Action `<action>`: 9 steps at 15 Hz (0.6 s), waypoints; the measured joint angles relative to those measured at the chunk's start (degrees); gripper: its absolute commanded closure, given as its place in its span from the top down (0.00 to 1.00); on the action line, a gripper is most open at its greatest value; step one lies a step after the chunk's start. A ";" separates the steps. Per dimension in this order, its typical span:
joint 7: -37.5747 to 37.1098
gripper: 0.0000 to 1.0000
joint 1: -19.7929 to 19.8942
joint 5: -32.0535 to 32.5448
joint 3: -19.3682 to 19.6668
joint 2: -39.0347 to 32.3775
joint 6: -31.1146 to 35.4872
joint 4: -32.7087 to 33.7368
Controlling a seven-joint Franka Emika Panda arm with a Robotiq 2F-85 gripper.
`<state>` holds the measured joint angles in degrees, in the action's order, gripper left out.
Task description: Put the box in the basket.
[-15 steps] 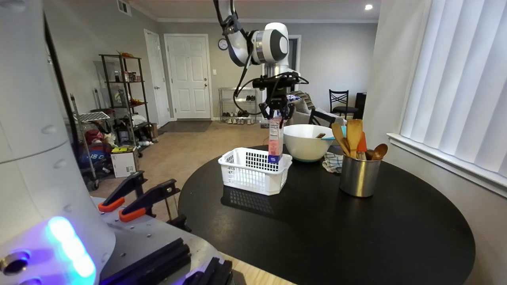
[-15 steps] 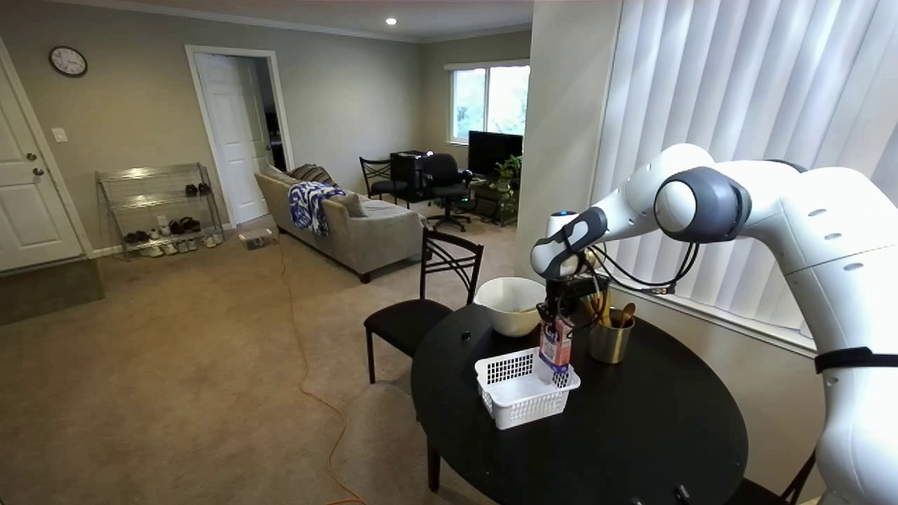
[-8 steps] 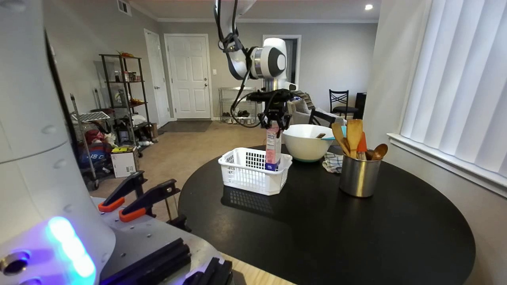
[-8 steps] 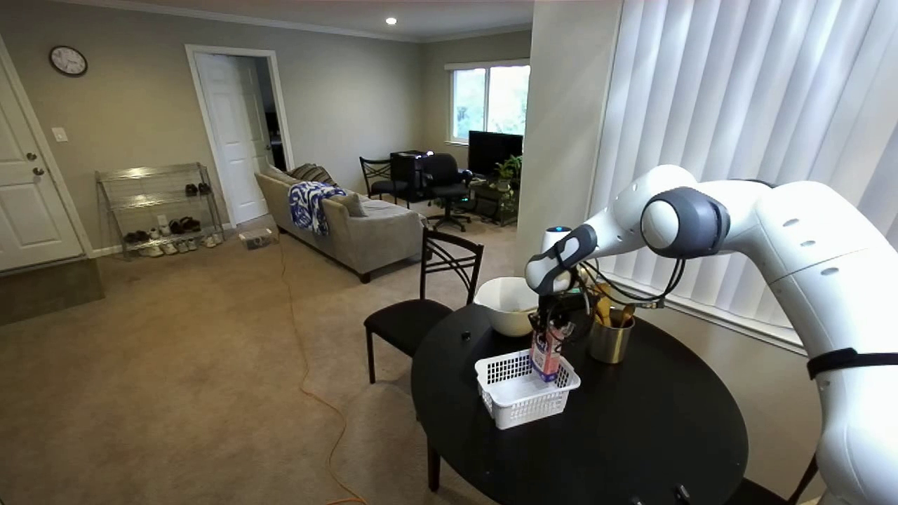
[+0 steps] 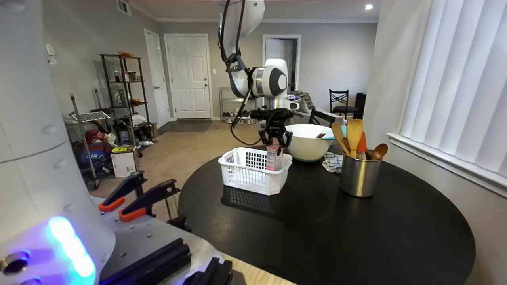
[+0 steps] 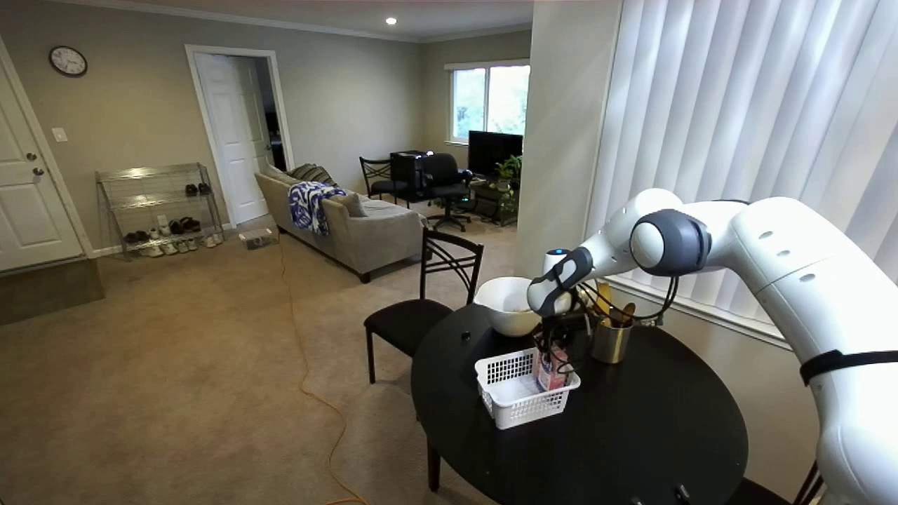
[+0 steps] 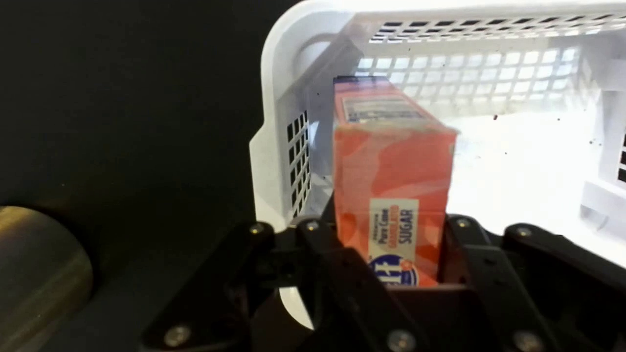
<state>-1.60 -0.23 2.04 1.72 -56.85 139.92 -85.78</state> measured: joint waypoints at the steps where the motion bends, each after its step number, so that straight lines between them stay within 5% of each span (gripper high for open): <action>1: -0.21 0.11 0.00 0.00 0.07 -0.32 0.23 0.19; 2: -0.41 0.60 0.01 0.00 0.13 -0.50 0.39 0.30; 9: -1.95 0.97 -0.04 0.00 0.89 -0.60 0.44 1.07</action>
<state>-3.55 -0.28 2.04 2.60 -57.44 140.36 -84.71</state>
